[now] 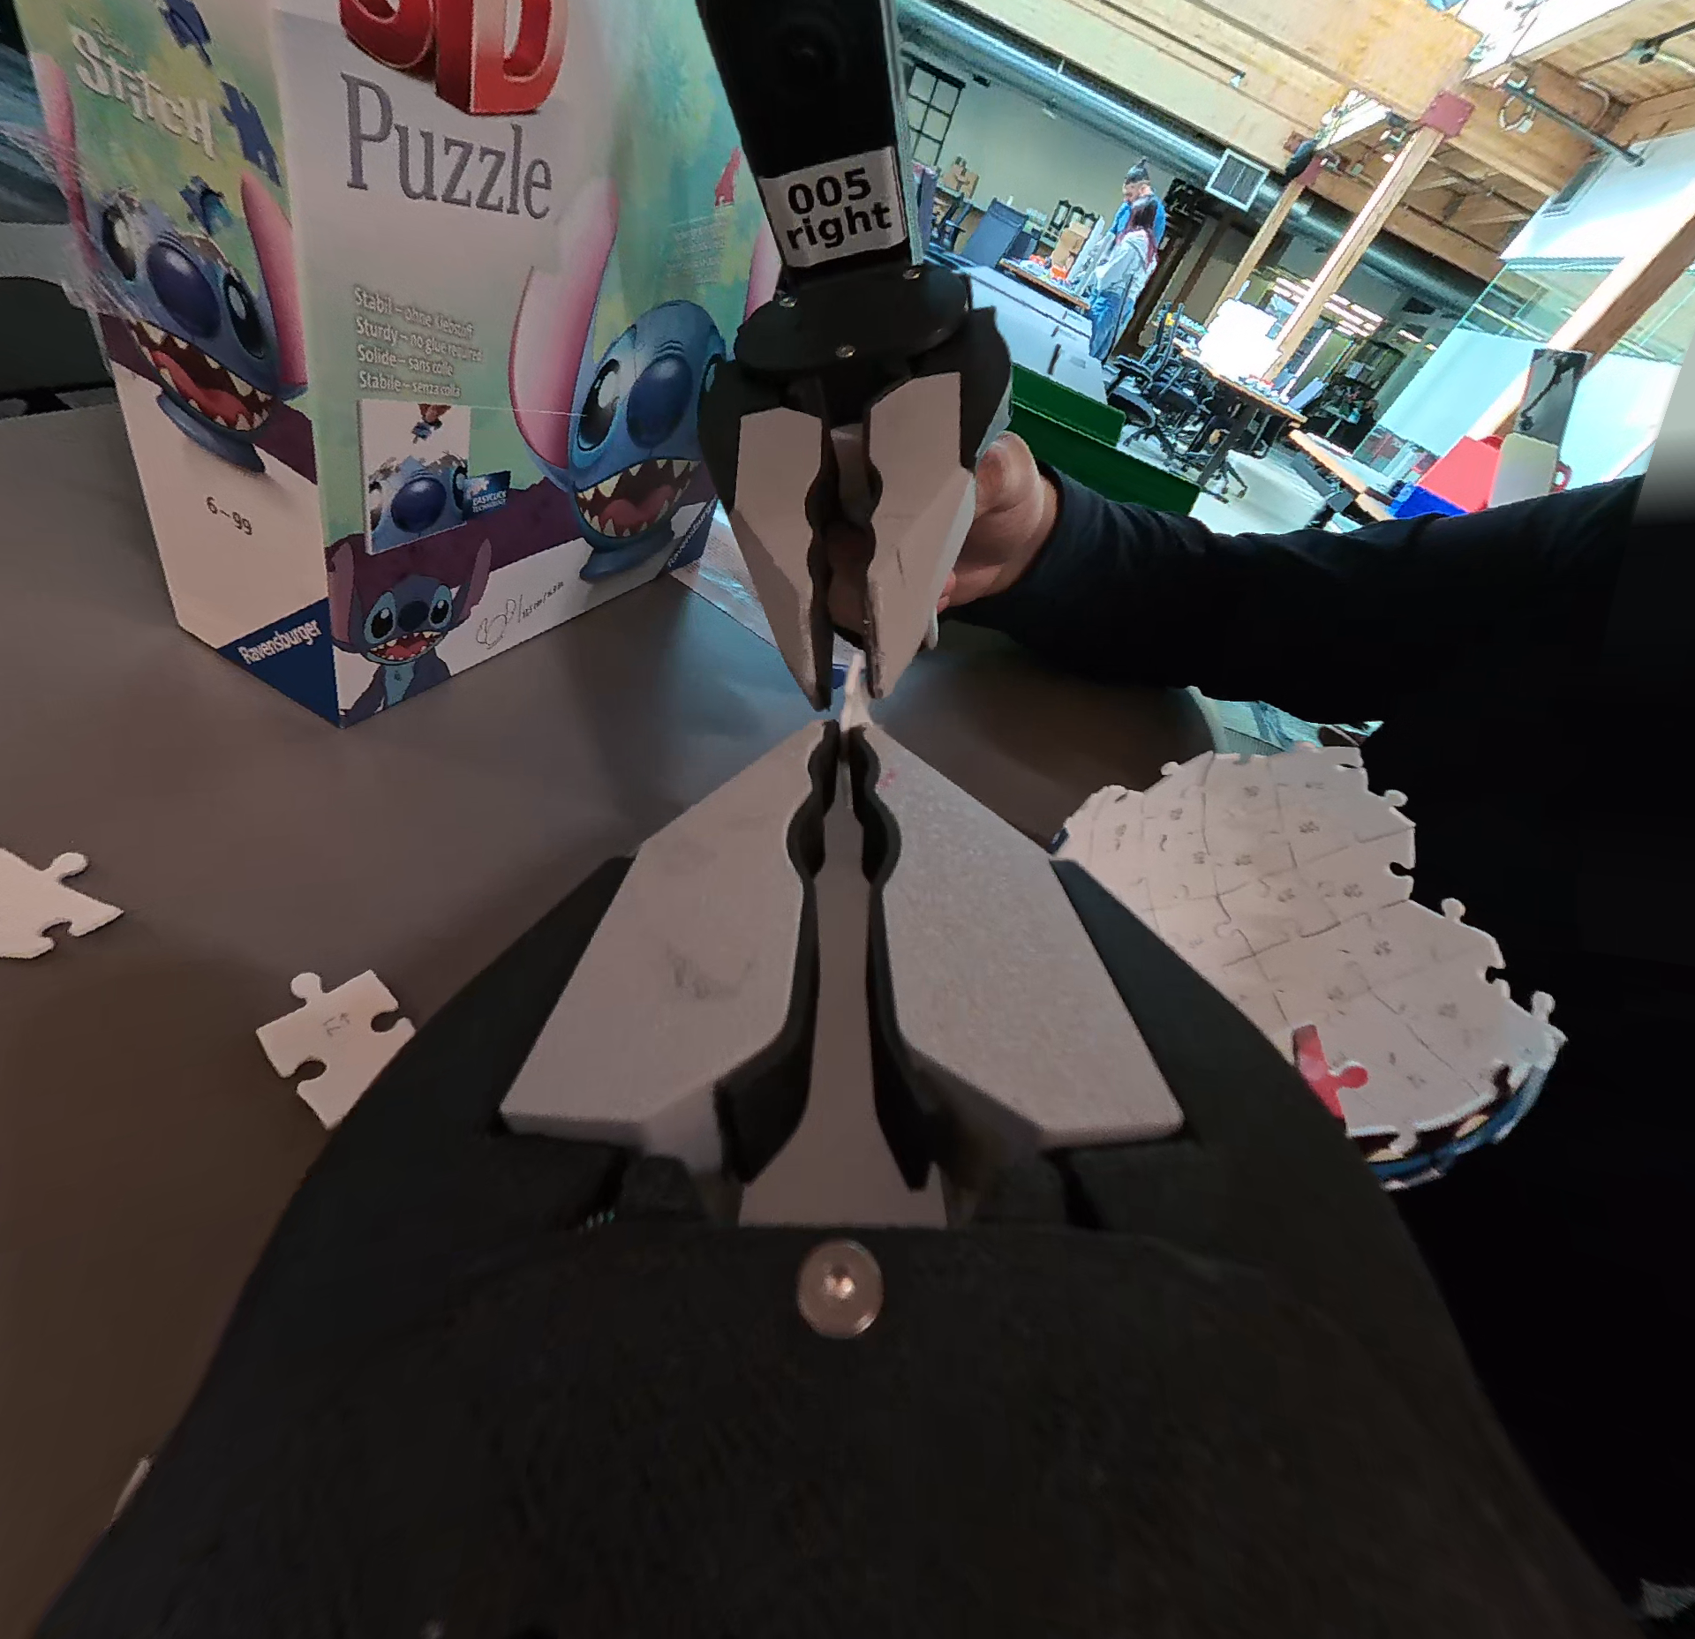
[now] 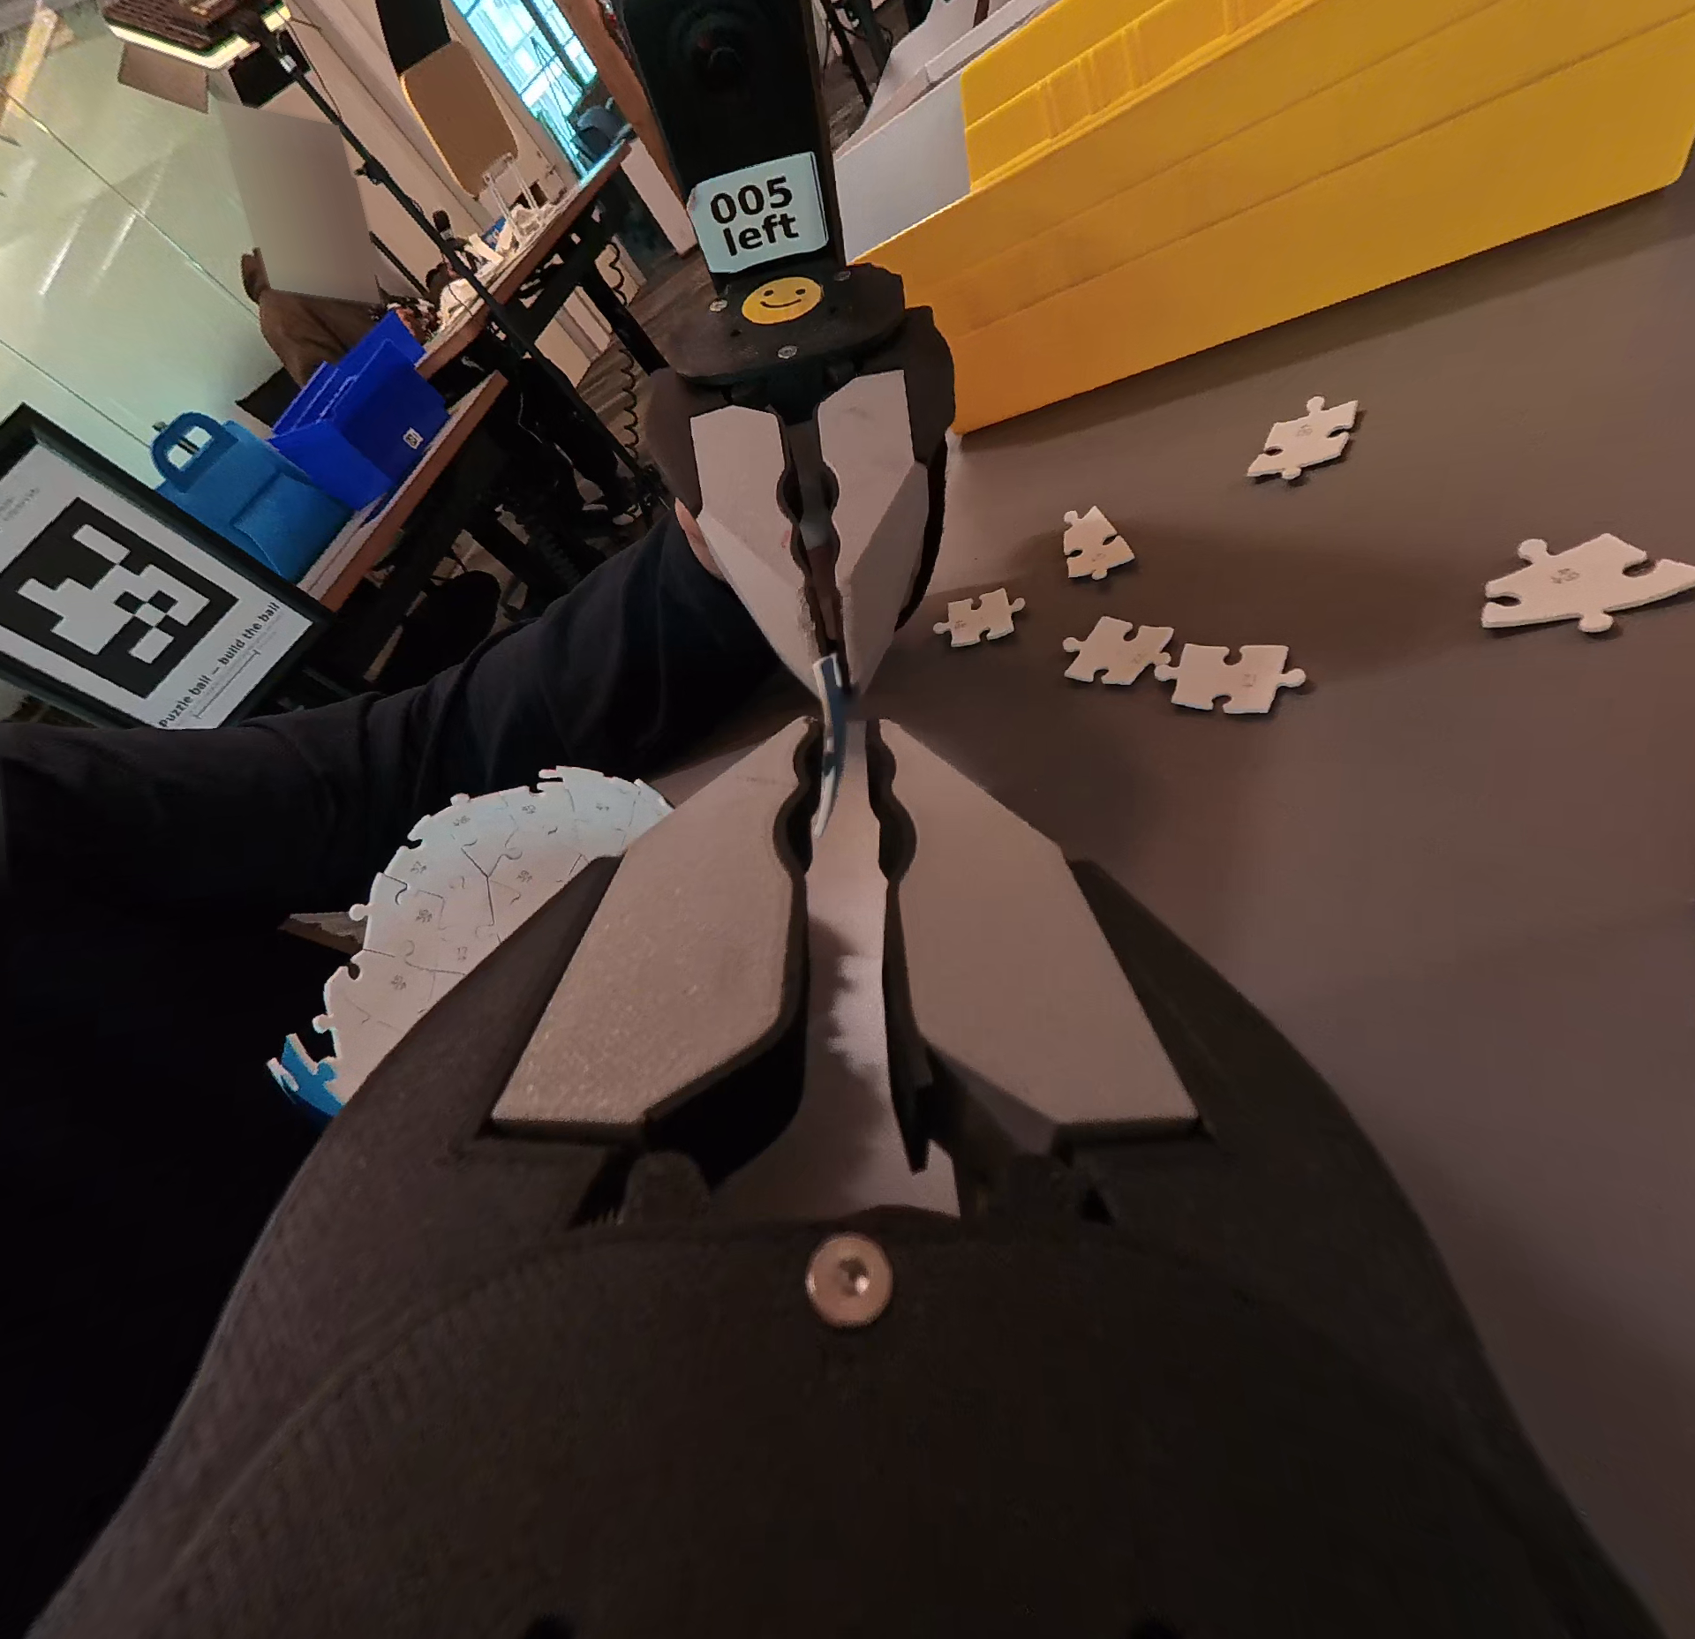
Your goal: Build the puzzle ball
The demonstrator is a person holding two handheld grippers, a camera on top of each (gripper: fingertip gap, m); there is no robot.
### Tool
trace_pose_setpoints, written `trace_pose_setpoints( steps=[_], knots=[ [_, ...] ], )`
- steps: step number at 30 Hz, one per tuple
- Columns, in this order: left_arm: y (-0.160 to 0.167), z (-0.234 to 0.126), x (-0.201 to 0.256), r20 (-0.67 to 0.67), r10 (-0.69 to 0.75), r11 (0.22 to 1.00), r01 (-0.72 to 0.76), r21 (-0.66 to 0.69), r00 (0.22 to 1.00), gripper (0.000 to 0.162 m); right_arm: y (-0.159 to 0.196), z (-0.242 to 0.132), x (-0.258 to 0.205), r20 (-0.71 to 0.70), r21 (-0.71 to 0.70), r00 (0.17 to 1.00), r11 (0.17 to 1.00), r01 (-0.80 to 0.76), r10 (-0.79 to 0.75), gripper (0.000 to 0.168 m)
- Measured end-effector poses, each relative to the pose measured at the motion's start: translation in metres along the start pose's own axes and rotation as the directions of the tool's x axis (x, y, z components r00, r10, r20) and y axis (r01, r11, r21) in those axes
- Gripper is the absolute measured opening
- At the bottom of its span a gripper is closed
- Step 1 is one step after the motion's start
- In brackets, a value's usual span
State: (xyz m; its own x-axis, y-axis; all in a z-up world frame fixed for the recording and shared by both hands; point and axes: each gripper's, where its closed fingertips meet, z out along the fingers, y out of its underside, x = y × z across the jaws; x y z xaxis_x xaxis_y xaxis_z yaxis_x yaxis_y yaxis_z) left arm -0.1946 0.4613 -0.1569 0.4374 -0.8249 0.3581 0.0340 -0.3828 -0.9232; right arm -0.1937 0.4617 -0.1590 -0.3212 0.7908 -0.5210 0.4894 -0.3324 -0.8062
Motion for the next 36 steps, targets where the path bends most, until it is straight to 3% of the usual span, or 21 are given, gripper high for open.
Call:
trace_pose_setpoints(
  steps=[8, 16, 29, 36],
  knots=[
    [-0.011, -0.010, -0.007, 0.034, -0.016, 0.998, 0.014, 0.065, 0.999, 0.000, 0.001, 0.000, 0.001, 0.021, 0.009, 1.000, 1.000, -0.019, 0.019, 0.010],
    [-0.006, -0.005, -0.008, 0.036, -0.021, 0.999, 0.020, 0.040, 0.999, 0.000, 0.004, 0.003, 0.004, -0.014, -0.003, 1.000, 1.000, 0.007, -0.007, 0.000],
    [-0.001, -0.005, -0.010, 0.017, -0.074, 0.997, 0.074, 0.027, 0.997, 0.000, 0.003, 0.002, 0.007, -0.074, -0.018, 0.995, 0.998, 0.063, -0.064, 0.000],
    [0.007, -0.001, -0.009, 0.007, -0.077, 0.997, 0.077, -0.019, 0.997, 0.000, -0.008, -0.004, 0.006, -0.077, 0.049, 0.995, 0.997, 0.062, -0.058, 0.000]
  ],
)
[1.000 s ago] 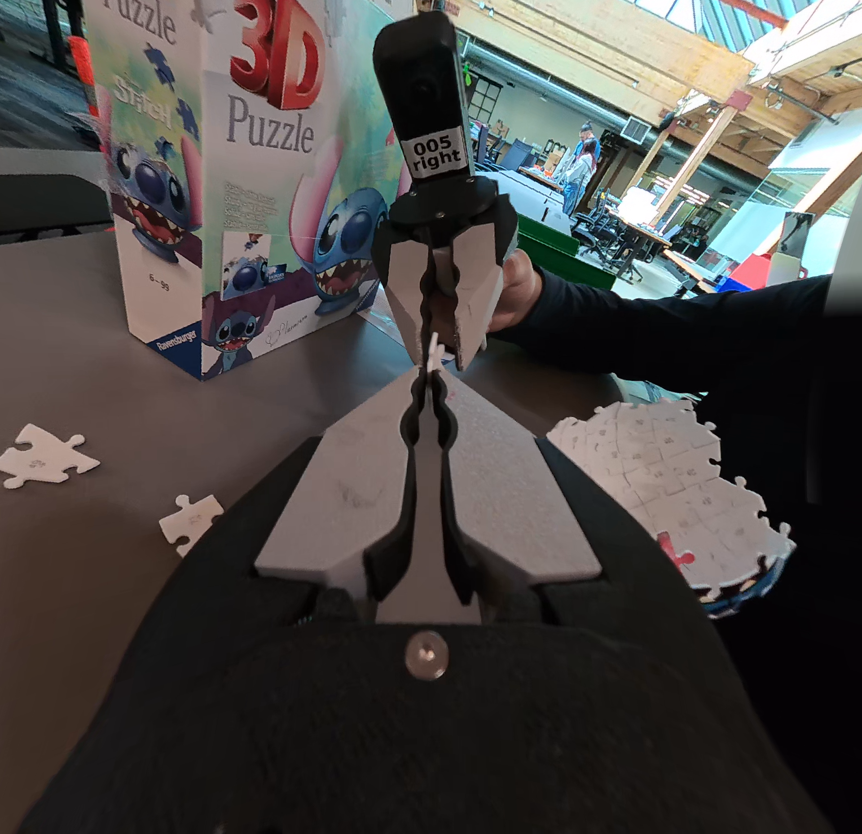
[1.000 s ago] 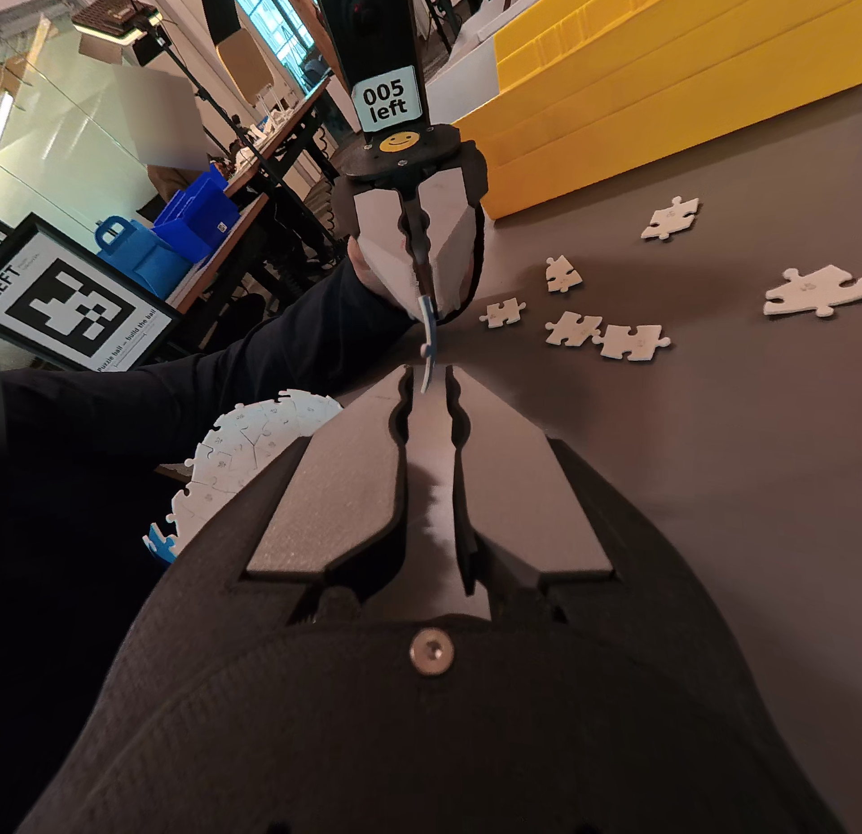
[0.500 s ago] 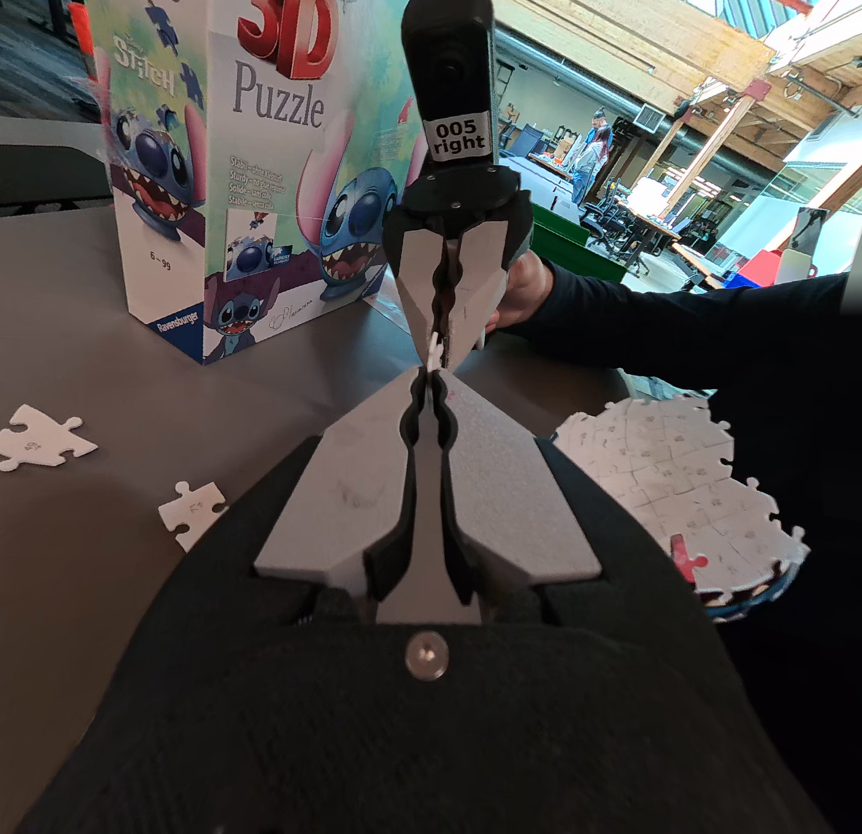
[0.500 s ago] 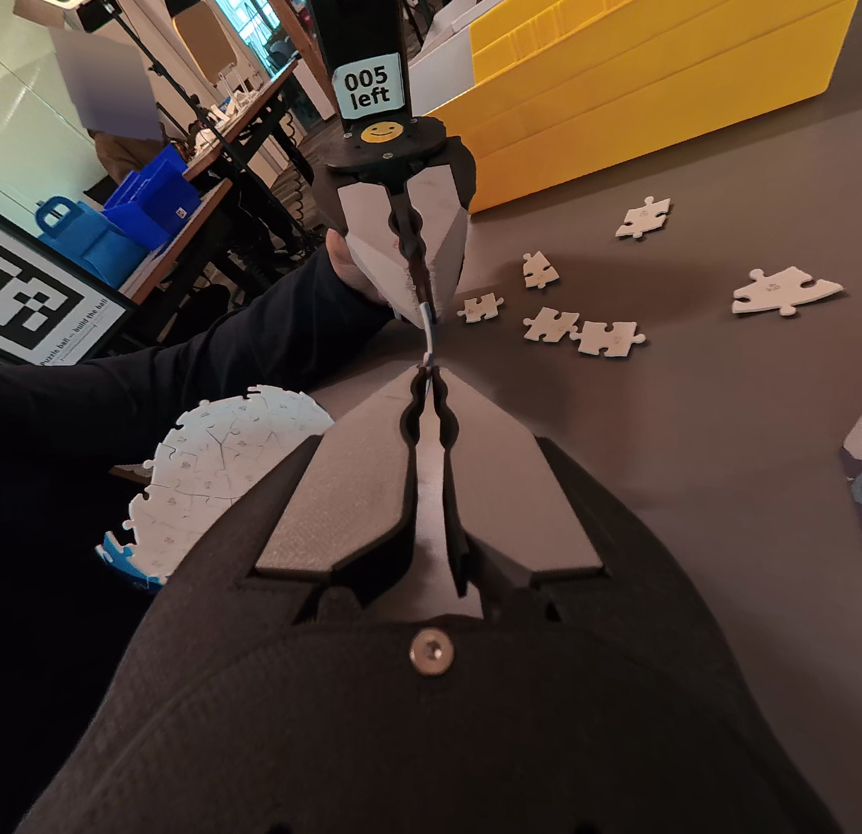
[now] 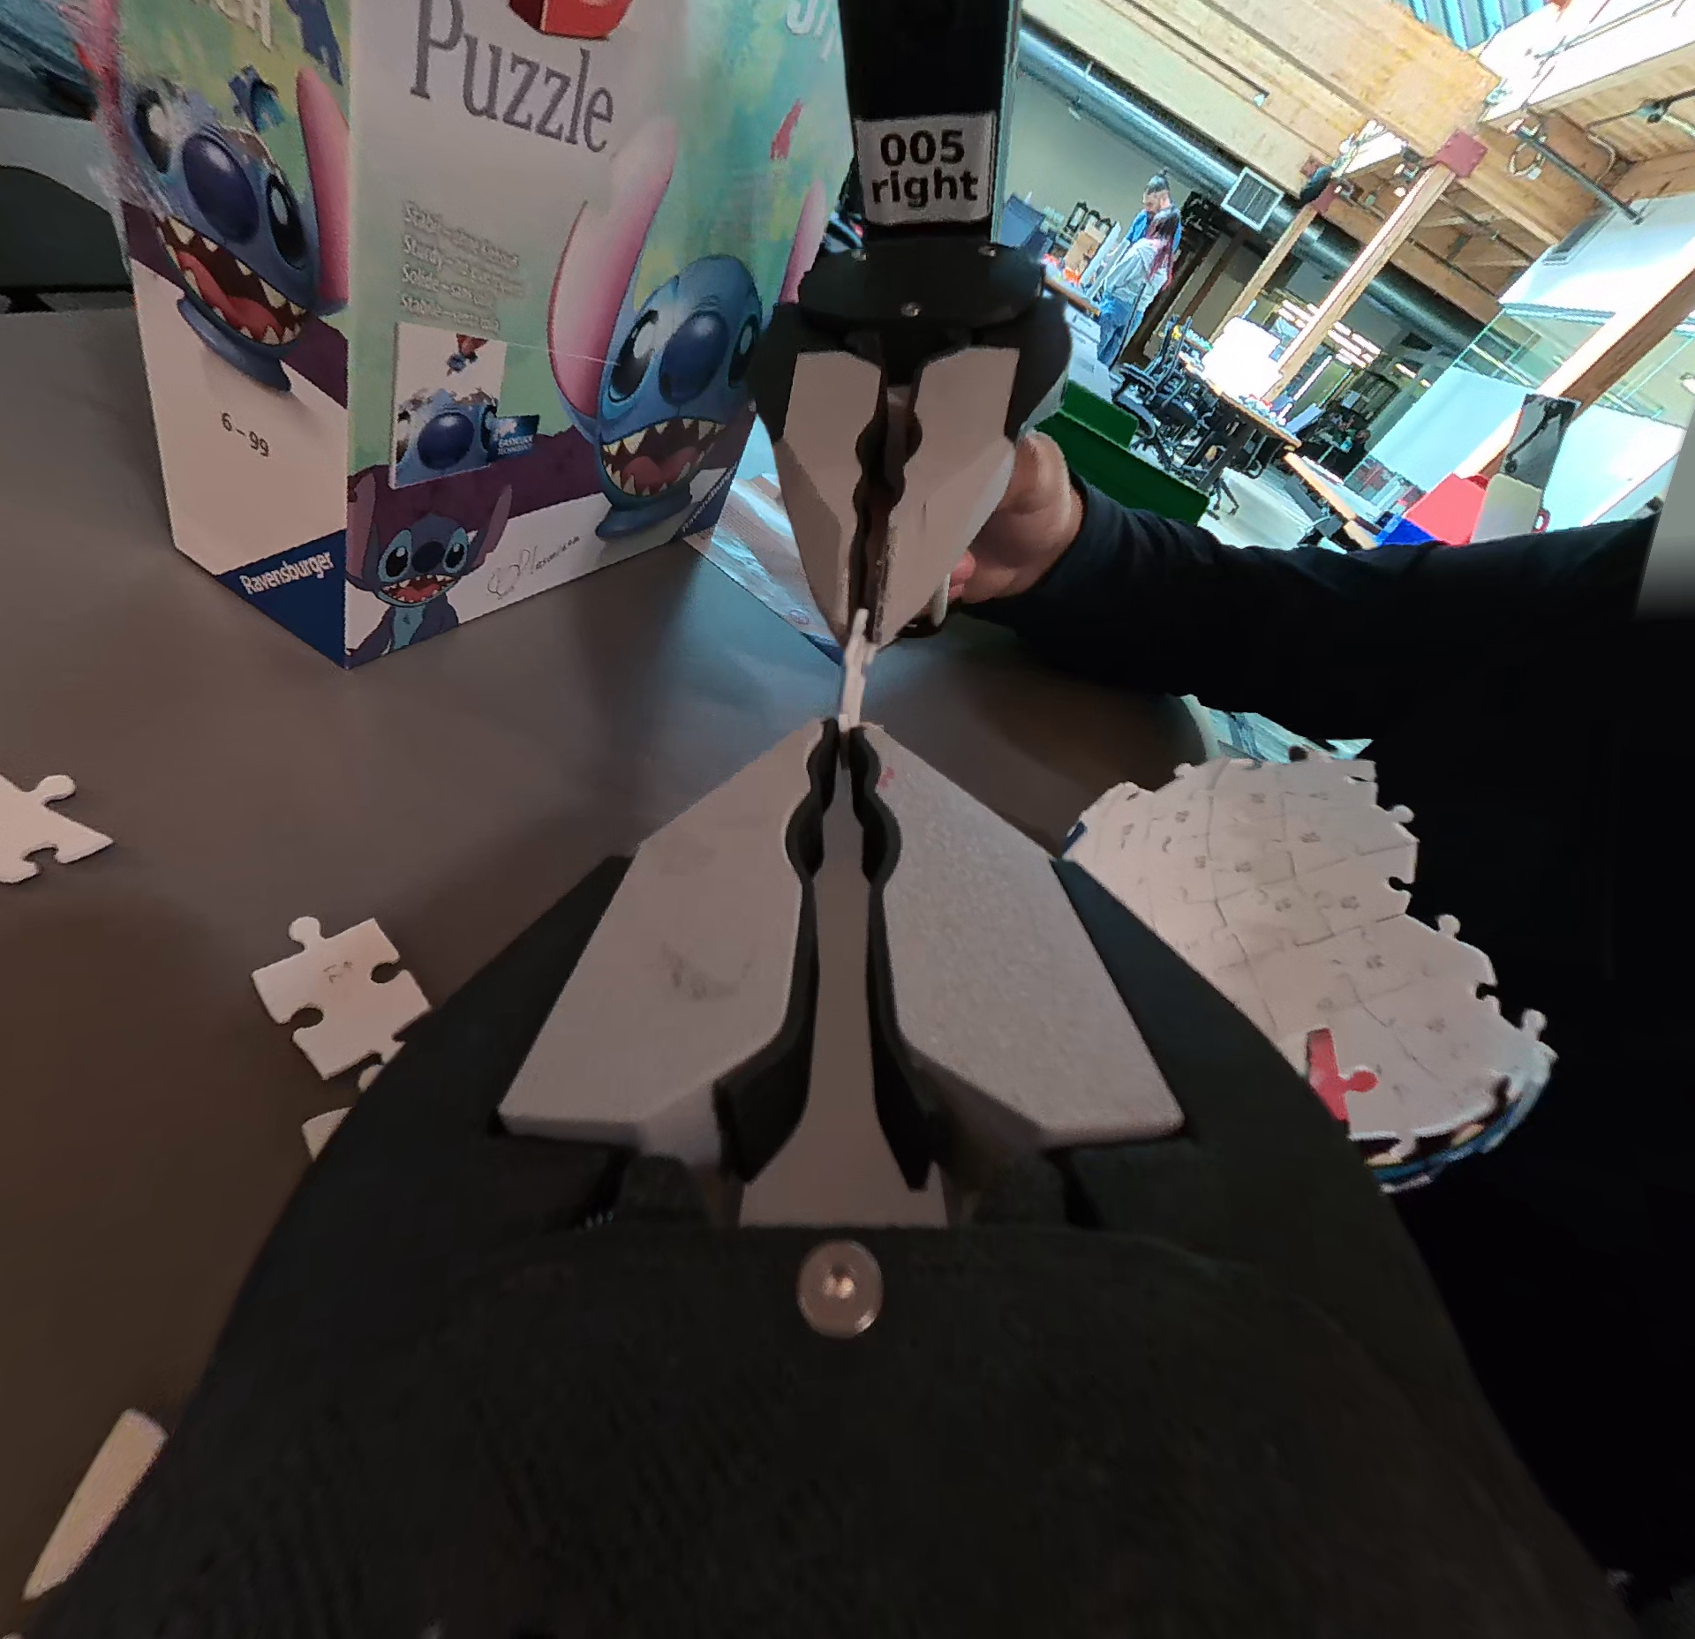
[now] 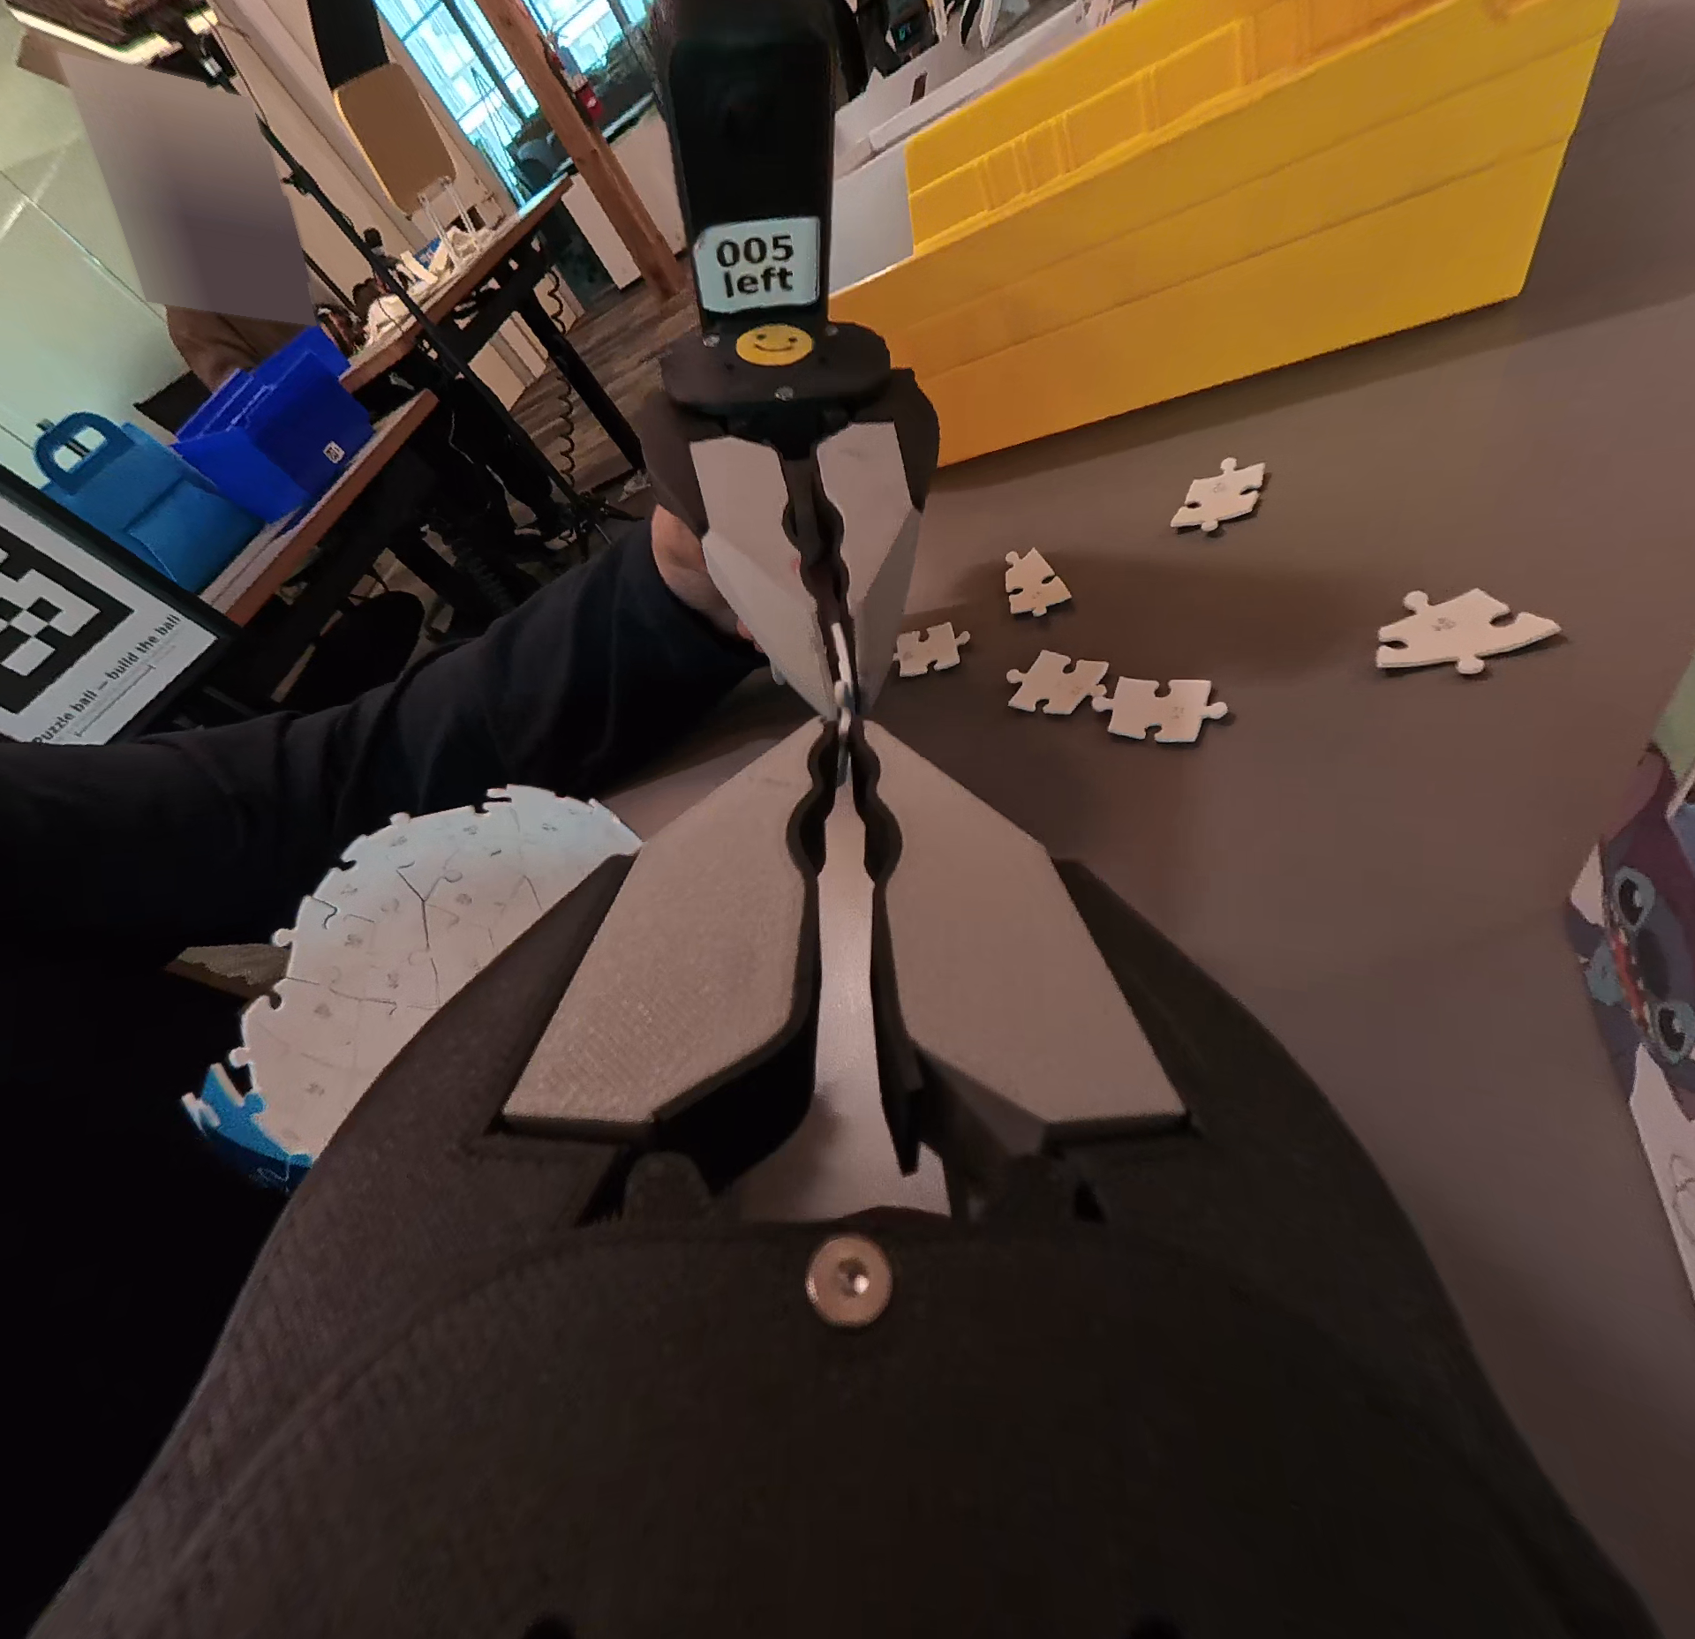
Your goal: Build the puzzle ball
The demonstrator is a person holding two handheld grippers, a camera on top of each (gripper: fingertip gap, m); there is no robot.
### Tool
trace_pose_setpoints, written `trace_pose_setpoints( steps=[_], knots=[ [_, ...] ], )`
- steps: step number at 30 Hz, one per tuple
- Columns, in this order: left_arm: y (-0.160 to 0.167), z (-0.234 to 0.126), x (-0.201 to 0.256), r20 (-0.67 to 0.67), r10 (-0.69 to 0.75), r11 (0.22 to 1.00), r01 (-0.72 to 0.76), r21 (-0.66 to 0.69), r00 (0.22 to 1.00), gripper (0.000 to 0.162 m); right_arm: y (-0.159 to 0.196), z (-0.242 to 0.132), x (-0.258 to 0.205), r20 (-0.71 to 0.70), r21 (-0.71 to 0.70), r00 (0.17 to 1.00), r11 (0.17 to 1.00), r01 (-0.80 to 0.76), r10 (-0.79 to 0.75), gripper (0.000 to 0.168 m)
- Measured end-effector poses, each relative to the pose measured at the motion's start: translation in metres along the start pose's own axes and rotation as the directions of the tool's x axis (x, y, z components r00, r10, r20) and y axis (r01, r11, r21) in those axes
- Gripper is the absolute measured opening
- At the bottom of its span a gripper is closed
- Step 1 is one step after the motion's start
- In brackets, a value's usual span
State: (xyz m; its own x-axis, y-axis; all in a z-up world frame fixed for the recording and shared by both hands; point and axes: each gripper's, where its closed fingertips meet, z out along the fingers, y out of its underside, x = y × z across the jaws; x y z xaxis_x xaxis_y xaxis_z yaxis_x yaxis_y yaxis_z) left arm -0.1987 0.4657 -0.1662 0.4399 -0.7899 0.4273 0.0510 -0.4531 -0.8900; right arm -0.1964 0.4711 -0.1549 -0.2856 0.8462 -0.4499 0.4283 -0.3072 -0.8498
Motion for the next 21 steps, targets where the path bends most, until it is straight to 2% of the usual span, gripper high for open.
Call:
trace_pose_setpoints(
  steps=[6, 11, 16, 19, 21],
  knots=[
    [0.013, 0.013, 0.001, 0.011, 0.040, 0.996, -0.039, -0.082, 0.999, 0.000, 0.001, 0.003, -0.002, 0.018, 0.007, 1.000, 1.000, -0.015, 0.015, 0.000],
    [0.004, 0.006, -0.001, 0.019, 0.024, 0.999, -0.023, -0.028, 1.000, 0.000, -0.008, -0.004, -0.001, 0.041, 0.049, 0.998, 0.998, -0.040, 0.038, 0.007],
    [0.003, 0.006, -0.001, 0.025, 0.029, 0.999, -0.029, -0.022, 0.999, 0.000, 0.001, 0.001, -0.008, 0.086, 0.004, 0.995, 0.999, -0.041, 0.040, 0.014],
    [0.006, 0.009, 0.002, 0.001, 0.018, 0.999, -0.018, -0.037, 1.000, 0.000, 0.004, 0.002, -0.002, 0.021, -0.018, 1.000, 1.000, 0.015, -0.015, 0.002],
    [0.009, 0.010, 0.011, -0.057, -0.004, 0.999, 0.001, -0.055, 0.998, 0.002, 0.007, 0.002, -0.004, 0.013, -0.060, 0.999, 0.998, 0.034, -0.033, 0.000]
  ],
)
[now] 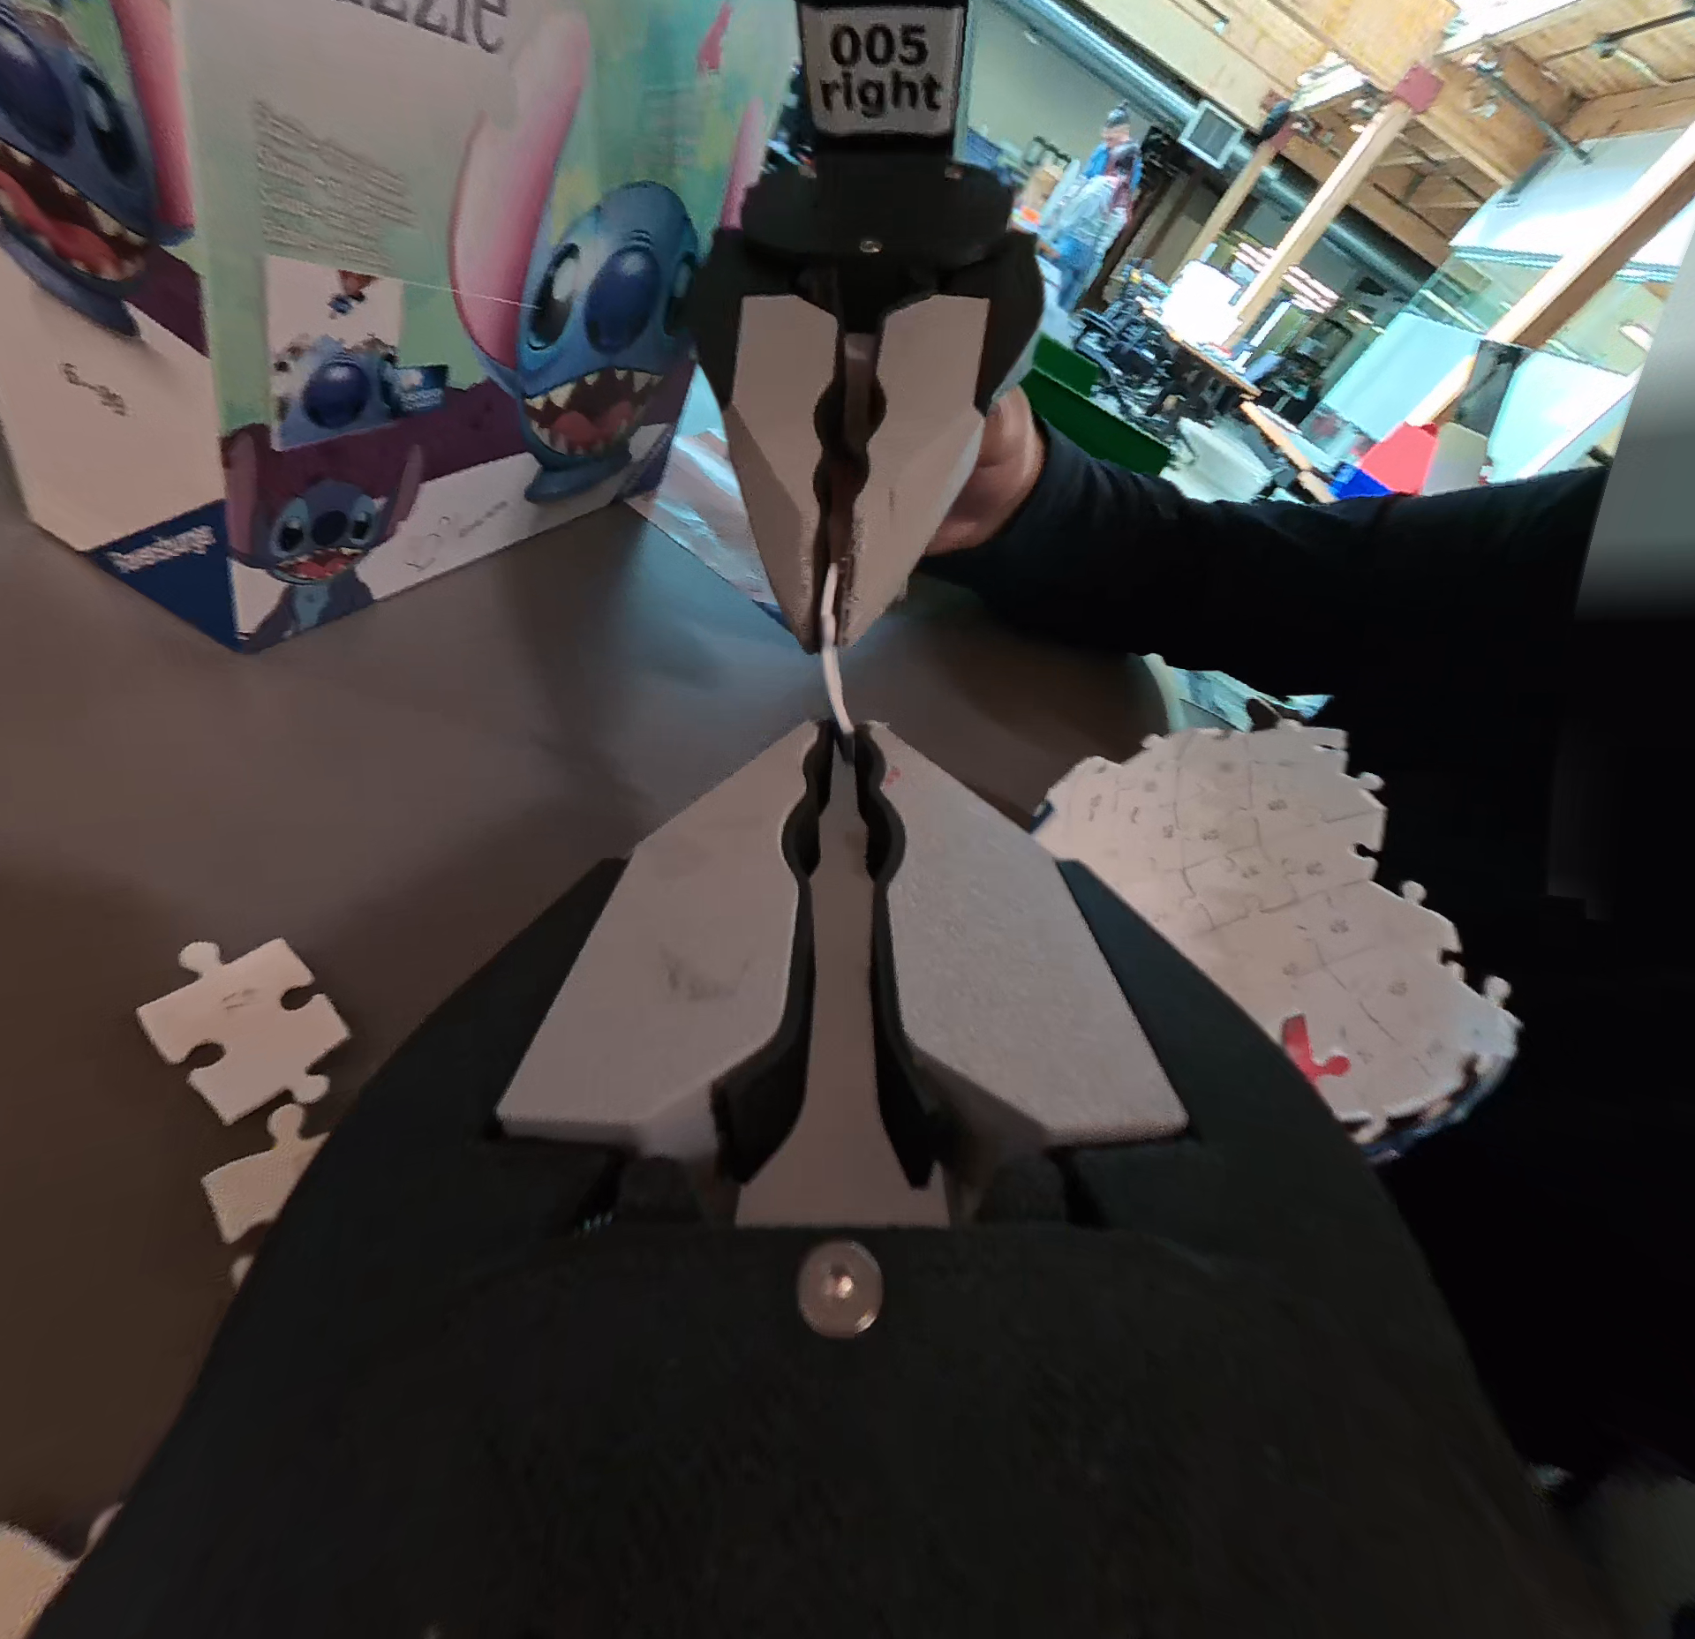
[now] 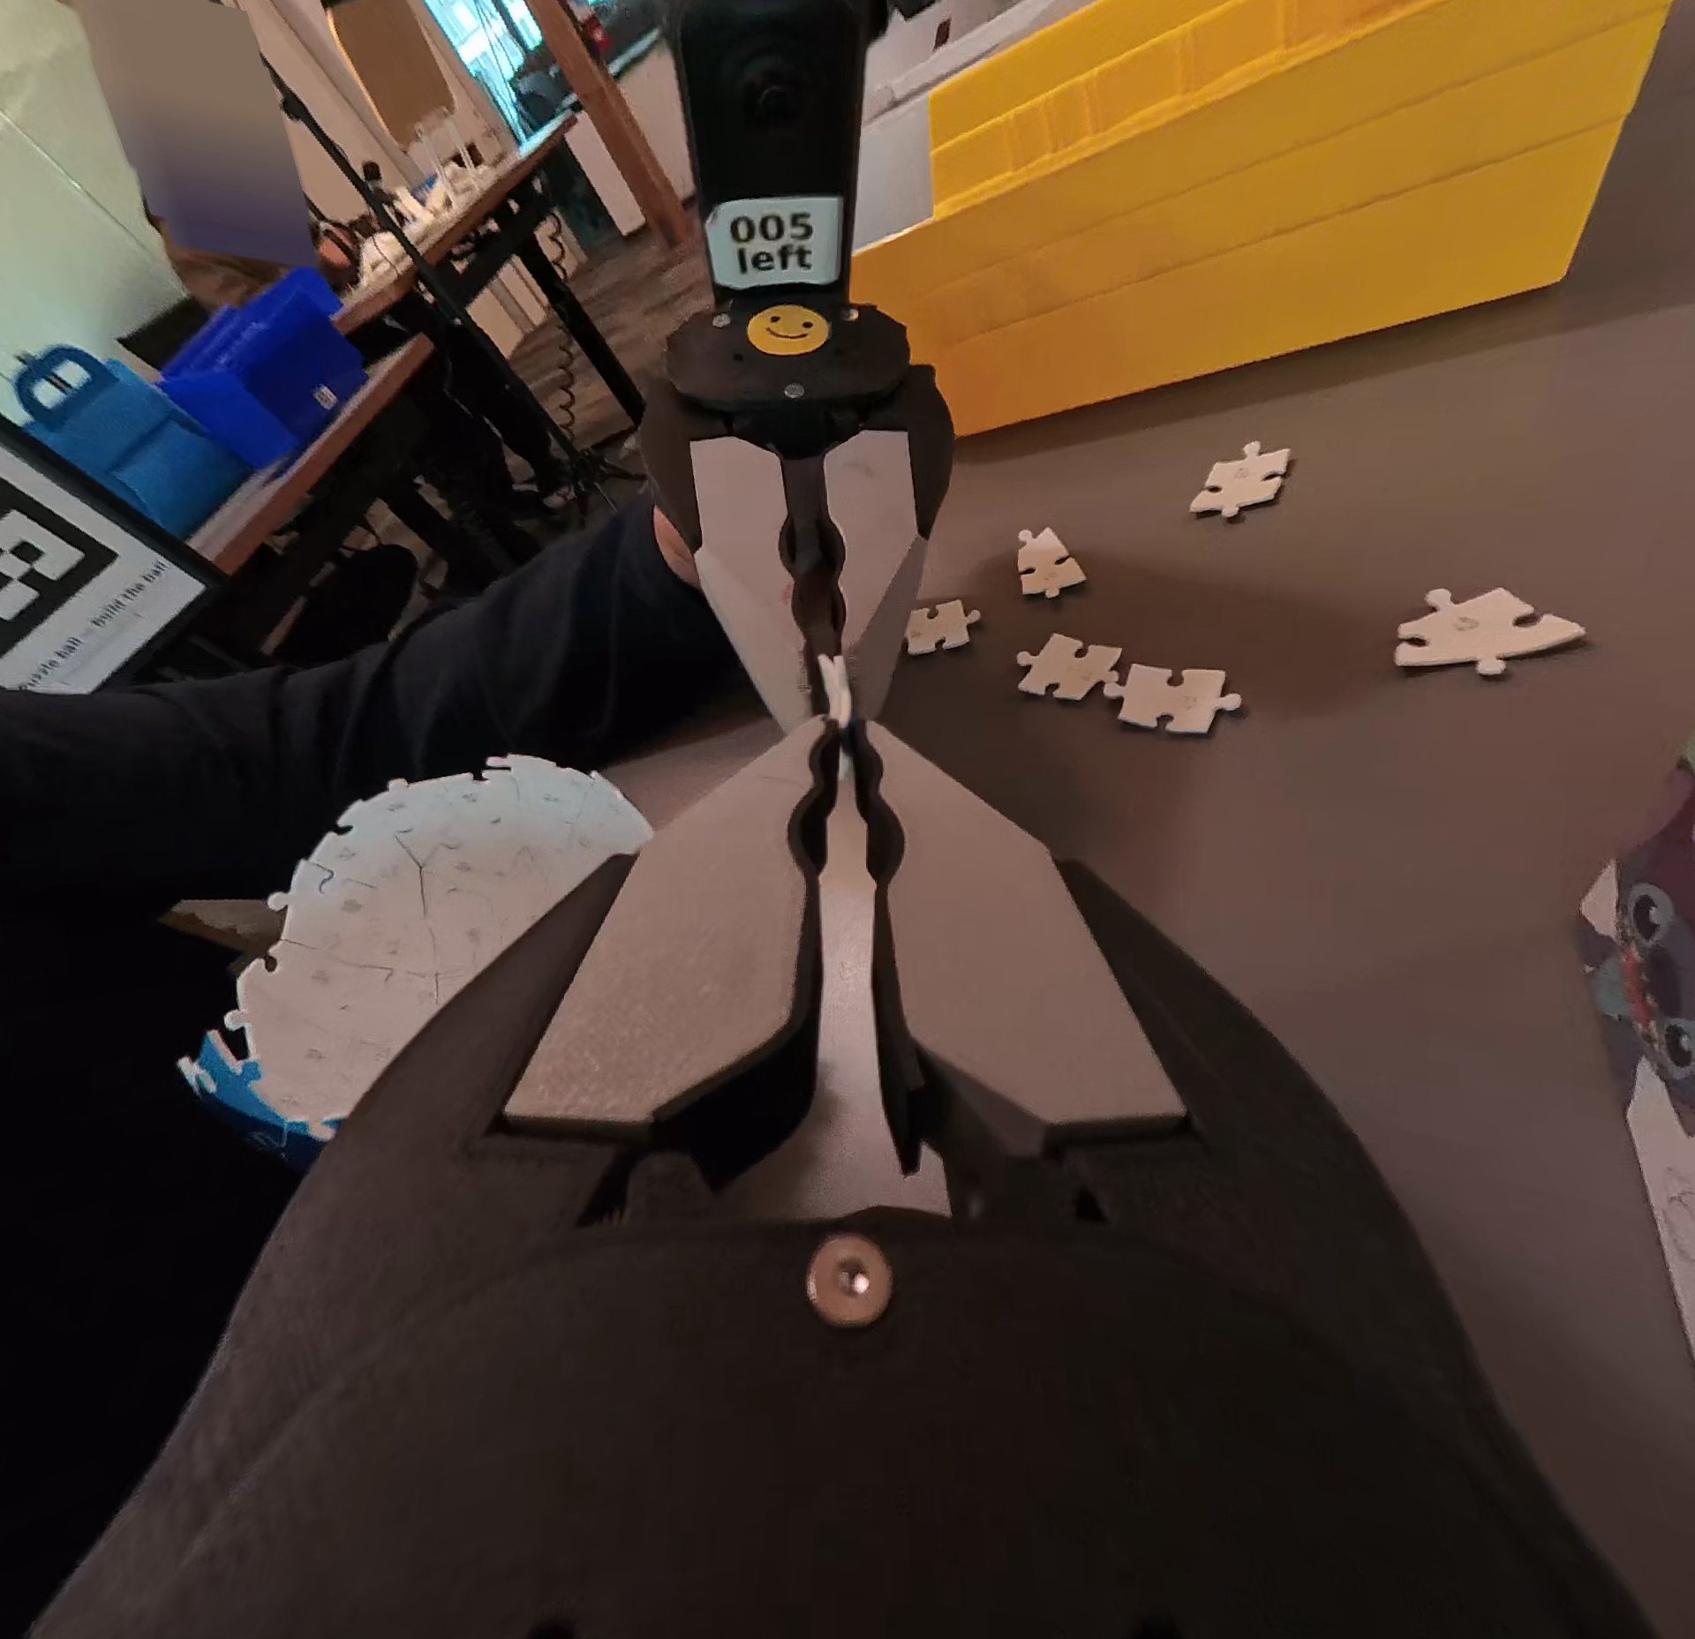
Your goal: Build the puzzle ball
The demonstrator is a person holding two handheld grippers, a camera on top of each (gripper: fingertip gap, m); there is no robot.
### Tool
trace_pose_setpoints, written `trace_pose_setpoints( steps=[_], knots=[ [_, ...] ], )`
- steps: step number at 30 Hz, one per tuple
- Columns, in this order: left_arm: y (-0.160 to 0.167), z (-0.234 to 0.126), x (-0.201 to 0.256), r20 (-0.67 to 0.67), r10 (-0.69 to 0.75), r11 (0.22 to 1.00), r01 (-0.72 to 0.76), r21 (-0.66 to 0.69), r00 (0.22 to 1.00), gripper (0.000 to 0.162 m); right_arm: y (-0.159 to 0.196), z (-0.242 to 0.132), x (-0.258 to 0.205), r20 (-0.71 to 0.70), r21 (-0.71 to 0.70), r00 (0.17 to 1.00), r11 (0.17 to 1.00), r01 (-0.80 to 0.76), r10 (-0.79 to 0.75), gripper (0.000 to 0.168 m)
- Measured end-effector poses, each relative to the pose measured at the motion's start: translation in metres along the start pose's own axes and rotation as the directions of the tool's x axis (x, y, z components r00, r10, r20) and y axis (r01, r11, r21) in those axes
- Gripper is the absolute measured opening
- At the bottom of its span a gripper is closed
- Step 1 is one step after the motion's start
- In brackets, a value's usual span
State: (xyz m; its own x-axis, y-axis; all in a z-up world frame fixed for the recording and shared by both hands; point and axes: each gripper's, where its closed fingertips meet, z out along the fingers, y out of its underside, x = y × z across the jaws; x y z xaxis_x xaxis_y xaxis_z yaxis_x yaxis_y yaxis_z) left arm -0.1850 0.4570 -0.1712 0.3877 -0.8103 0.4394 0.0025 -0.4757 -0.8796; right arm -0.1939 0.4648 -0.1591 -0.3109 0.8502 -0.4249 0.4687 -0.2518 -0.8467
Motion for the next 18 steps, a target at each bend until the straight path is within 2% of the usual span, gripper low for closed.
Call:
trace_pose_setpoints(
  steps=[3, 6, 8, 12, 15, 18],
  knots=[
    [-0.004, -0.006, 0.014, -0.064, 0.030, 1.000, -0.029, 0.008, 0.997, 0.007, 0.005, -0.002, -0.013, 0.020, -0.098, 0.999, 0.994, 0.041, -0.040, 0.000],
    [-0.026, -0.024, 0.018, -0.086, 0.026, 0.990, -0.014, 0.144, 0.996, 0.009, 0.013, -0.006, -0.035, 0.060, -0.226, 0.995, 0.970, 0.092, -0.081, 0.000],
    [-0.035, -0.034, 0.007, -0.050, -0.006, 0.977, 0.016, 0.213, 0.999, 0.005, 0.019, -0.002, -0.050, 0.097, -0.306, 0.991, 0.945, 0.118, -0.093, 0.000],
    [-0.034, -0.037, -0.017, 0.048, -0.063, 0.971, 0.050, 0.234, 0.997, 0.005, 0.037, 0.017, -0.063, 0.112, -0.492, 0.989, 0.860, 0.135, -0.092, 0.000],
    [-0.035, -0.037, -0.018, 0.052, -0.067, 0.969, 0.052, 0.242, 0.996, 0.005, 0.051, 0.026, -0.058, 0.099, -0.568, 0.989, 0.810, 0.145, -0.108, 0.000],
    [-0.036, -0.038, -0.019, 0.059, -0.065, 0.968, 0.049, 0.248, 0.996, 0.004, 0.054, 0.027, -0.058, 0.109, -0.578, 0.989, 0.803, 0.148, -0.104, 0.000]
  ],
)
